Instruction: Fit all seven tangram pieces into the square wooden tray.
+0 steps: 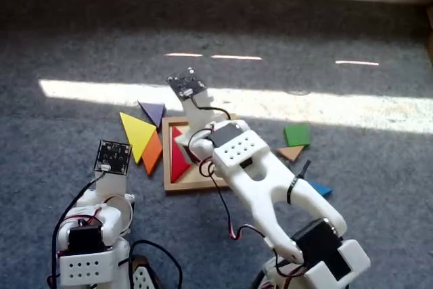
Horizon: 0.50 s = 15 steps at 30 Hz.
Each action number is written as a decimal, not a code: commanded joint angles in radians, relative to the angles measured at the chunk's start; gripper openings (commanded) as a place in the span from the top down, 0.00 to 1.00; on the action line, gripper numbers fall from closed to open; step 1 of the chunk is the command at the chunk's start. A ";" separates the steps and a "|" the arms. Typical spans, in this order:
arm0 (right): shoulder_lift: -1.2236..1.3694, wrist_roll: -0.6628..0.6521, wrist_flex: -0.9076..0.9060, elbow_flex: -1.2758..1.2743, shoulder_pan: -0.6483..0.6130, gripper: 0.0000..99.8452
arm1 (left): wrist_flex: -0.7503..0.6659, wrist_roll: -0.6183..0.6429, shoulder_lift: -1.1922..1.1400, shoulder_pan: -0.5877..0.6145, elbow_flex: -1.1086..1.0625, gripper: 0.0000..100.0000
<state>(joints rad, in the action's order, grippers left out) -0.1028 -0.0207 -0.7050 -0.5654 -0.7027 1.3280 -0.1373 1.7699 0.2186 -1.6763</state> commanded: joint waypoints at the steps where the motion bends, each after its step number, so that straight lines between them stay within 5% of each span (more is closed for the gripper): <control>1: -0.042 -0.002 0.015 -0.016 0.047 0.99 | 0.011 0.003 0.045 -0.001 -0.019 1.00; 15: 0.242 -0.002 0.042 0.062 -0.031 0.99 | 0.011 0.003 0.045 -0.001 -0.019 1.00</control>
<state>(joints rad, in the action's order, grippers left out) 0.1074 -0.0207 -0.6820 -0.5424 -0.6905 1.3280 -0.1373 1.7699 0.2186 -1.6763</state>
